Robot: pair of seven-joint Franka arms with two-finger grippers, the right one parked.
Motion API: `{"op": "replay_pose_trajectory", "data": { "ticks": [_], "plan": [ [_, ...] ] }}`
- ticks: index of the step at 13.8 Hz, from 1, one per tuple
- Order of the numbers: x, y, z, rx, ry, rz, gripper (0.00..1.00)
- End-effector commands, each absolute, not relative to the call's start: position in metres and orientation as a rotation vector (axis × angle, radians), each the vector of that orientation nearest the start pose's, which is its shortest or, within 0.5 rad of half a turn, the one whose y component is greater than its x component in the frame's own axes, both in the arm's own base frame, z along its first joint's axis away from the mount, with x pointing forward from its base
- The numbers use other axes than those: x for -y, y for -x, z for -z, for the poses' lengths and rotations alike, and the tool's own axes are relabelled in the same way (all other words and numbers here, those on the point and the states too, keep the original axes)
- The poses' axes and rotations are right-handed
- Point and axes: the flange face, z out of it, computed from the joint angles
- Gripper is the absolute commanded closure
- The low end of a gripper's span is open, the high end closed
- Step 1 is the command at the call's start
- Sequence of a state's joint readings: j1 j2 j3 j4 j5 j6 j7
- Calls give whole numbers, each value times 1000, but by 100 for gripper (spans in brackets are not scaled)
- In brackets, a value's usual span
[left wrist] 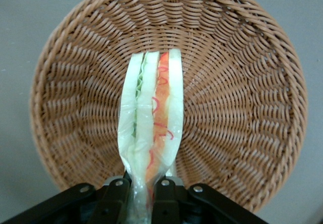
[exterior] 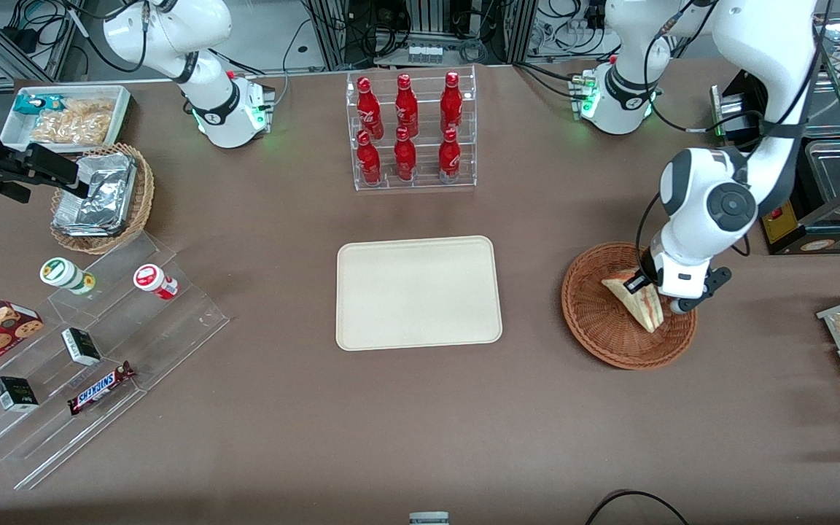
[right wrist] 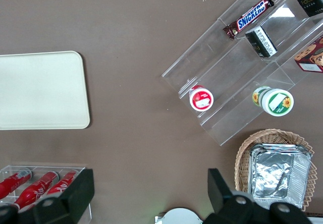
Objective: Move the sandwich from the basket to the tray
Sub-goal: 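Lift the sandwich and carry it with the left gripper over the beige tray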
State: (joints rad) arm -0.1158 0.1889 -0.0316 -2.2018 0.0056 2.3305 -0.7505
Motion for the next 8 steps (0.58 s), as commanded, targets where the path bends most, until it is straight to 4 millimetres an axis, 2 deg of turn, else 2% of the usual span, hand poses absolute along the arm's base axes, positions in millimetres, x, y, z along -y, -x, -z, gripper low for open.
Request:
{"op": "replay_pose_trajectory", "data": {
  "ticks": [1, 4, 8],
  "plan": [
    [113, -551, -331, 727, 2993, -184, 95],
    [166, -558, -342, 412, 3049, -197, 94],
    [257, -541, -319, 292, 3046, -223, 94]
  ]
}}
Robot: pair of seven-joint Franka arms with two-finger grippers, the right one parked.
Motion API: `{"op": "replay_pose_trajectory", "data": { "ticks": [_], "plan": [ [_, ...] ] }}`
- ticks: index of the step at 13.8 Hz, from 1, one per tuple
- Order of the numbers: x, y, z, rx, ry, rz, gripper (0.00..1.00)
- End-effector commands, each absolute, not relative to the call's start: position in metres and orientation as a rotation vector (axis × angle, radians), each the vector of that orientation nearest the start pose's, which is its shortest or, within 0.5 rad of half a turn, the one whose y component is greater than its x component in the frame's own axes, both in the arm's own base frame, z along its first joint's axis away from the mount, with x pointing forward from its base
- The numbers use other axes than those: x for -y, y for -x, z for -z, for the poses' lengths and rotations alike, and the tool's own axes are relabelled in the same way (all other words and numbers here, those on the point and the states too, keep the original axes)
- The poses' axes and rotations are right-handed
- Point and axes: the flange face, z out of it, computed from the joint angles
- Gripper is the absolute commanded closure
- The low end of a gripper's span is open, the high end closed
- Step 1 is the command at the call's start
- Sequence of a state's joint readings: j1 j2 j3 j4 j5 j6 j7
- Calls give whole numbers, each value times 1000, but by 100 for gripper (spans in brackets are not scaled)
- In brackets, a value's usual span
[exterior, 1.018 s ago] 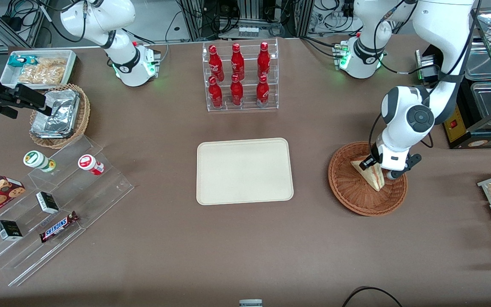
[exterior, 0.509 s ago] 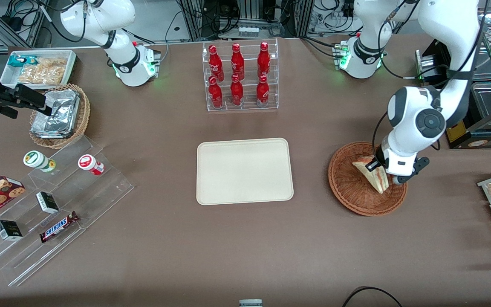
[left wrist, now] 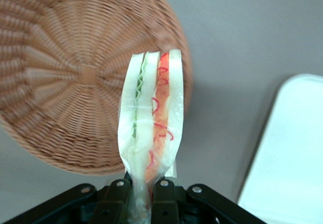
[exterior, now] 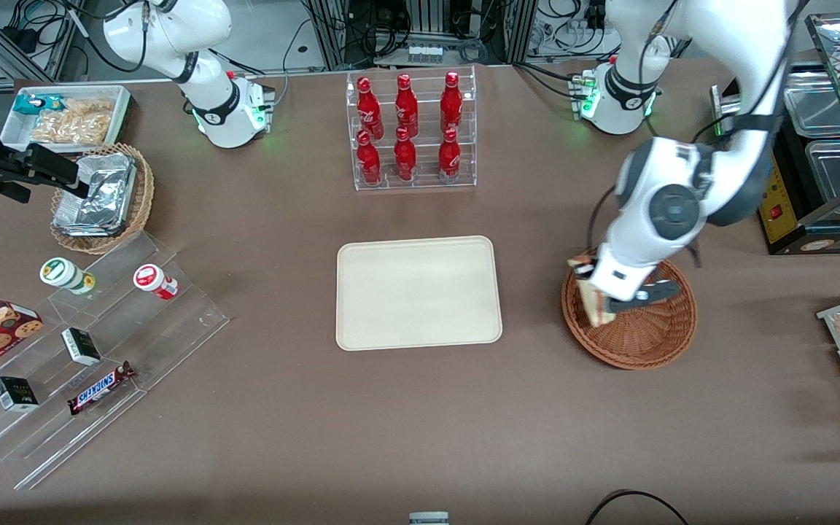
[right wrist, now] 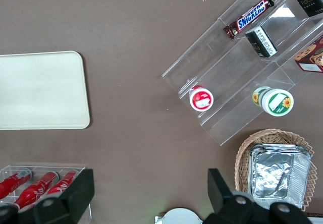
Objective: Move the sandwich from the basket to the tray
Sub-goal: 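Lift the sandwich and carry it with the left gripper over the beige tray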
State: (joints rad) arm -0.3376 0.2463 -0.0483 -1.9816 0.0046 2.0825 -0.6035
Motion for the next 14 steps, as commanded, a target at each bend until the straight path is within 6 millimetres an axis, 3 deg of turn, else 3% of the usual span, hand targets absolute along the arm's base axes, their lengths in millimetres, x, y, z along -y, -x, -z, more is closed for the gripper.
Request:
{"op": "replay_pose_trajectory", "data": {
  "ticks": [1, 6, 10, 14],
  "plan": [
    [287, -538, -314, 270, 3043, -215, 94],
    [395, -527, -292, 304, 3045, -166, 94],
    [466, -516, -278, 339, 3064, -122, 95],
    [522, -504, -253, 348, 3080, -97, 95]
  ]
}}
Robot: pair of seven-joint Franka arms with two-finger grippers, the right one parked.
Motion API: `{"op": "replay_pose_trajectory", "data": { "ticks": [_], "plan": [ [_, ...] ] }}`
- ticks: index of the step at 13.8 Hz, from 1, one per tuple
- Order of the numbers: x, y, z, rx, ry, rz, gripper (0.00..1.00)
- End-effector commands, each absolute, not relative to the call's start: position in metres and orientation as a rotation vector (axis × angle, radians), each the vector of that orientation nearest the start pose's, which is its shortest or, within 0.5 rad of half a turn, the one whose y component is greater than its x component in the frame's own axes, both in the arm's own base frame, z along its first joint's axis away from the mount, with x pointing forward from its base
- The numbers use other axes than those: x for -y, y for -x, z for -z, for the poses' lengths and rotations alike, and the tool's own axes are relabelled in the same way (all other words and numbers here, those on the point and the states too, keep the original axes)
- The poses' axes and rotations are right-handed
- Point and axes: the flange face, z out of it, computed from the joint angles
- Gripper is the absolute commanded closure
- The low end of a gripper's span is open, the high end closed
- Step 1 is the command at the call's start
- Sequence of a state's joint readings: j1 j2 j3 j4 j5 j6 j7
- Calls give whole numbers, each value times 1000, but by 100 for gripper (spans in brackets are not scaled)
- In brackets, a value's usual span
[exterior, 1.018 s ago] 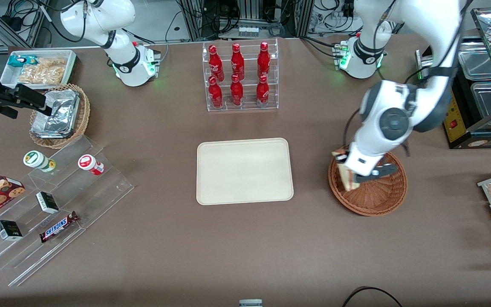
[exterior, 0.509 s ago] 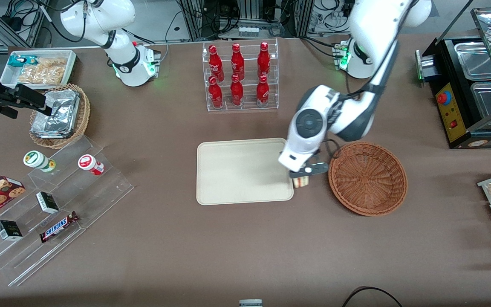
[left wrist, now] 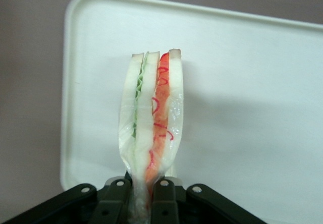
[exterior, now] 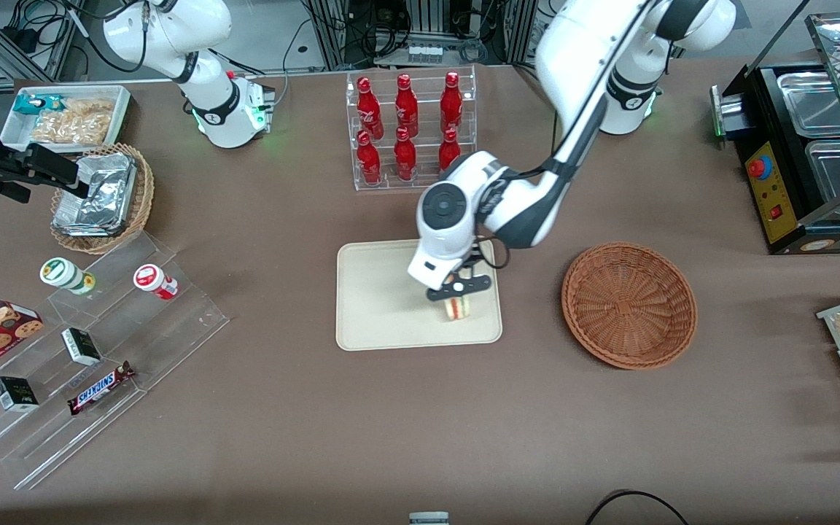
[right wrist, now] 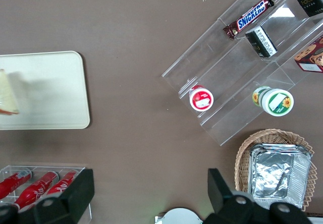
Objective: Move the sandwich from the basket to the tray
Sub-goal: 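Lower the sandwich onto the tray and open the left gripper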
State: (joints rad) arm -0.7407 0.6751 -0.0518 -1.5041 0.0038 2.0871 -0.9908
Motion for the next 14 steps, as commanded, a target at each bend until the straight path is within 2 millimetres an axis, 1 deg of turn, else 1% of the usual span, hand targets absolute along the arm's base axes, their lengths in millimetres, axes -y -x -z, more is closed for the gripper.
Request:
{"op": "replay_pose_trajectory", "data": {
  "ticks": [1, 2, 4, 6, 7, 8, 9, 10, 12, 14],
  "plan": [
    [532, -500, -249, 344, 3083, -91, 95],
    [539, -497, -244, 337, 3084, -92, 95],
    [547, -501, -244, 332, 3100, -79, 95],
    [548, -500, -243, 328, 3101, -85, 95],
    [550, -498, -243, 321, 3105, -88, 92],
    [549, -498, -240, 324, 3102, -94, 74],
    [550, -497, -242, 344, 3114, -105, 1],
    [552, -498, -245, 369, 3129, -122, 0],
    [552, -500, -258, 371, 3139, -105, 0],
    [550, -504, -285, 360, 3162, -69, 0]
  ]
}}
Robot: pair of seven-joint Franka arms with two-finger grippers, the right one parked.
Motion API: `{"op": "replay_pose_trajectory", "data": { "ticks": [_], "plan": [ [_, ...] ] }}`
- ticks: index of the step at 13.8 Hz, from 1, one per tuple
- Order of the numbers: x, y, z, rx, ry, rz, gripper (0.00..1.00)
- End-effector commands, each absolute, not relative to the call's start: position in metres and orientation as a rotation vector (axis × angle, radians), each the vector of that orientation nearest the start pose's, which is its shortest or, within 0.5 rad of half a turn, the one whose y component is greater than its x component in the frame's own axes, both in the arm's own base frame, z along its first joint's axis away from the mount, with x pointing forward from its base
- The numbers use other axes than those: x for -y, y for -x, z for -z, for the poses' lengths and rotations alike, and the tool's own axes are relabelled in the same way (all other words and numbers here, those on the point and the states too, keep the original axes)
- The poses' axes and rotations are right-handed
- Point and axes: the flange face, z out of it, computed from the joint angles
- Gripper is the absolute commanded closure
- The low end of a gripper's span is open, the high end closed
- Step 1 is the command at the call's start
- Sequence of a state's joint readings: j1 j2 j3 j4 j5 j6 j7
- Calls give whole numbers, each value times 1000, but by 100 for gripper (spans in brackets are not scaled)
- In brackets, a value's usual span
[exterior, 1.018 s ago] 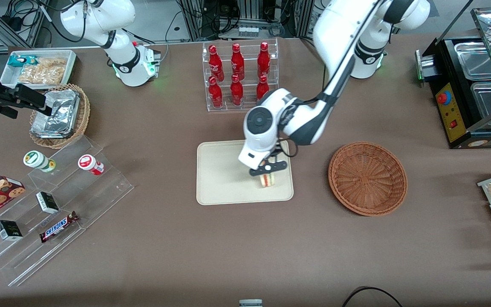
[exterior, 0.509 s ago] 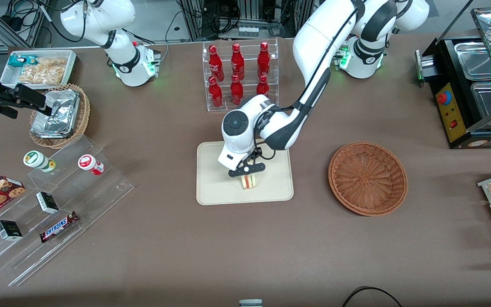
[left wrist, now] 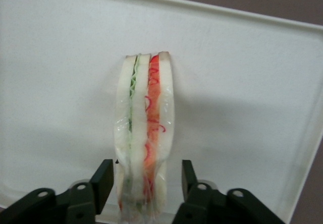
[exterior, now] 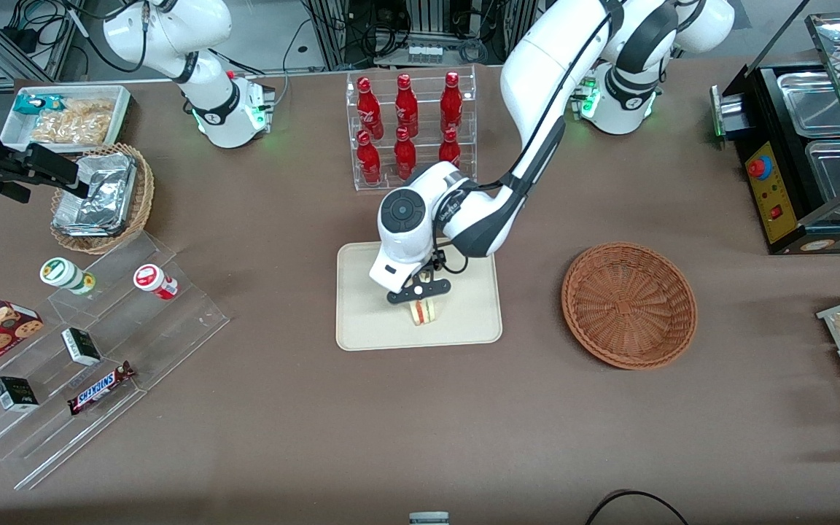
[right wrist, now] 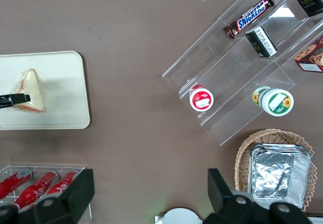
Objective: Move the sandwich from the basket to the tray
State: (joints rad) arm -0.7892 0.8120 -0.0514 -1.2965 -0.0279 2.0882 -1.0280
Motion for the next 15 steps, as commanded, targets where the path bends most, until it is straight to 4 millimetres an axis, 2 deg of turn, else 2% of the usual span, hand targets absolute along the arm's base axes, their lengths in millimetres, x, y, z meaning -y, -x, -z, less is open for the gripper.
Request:
{"op": "replay_pose_trajectory", "data": {
  "ticks": [1, 4, 7, 8, 10, 11, 15],
  "plan": [
    [545, -508, -294, 352, 3166, -48, 0],
    [535, -507, -317, 351, 3151, -53, 0],
    [513, -510, -335, 452, 3065, -129, 0],
    [493, -520, -345, 543, 3001, -137, 0],
    [452, -533, -366, 561, 2954, -174, 0],
    [421, -550, -375, 544, 2962, -195, 0],
    [314, -569, -400, 401, 2992, -282, 0]
  ]
}}
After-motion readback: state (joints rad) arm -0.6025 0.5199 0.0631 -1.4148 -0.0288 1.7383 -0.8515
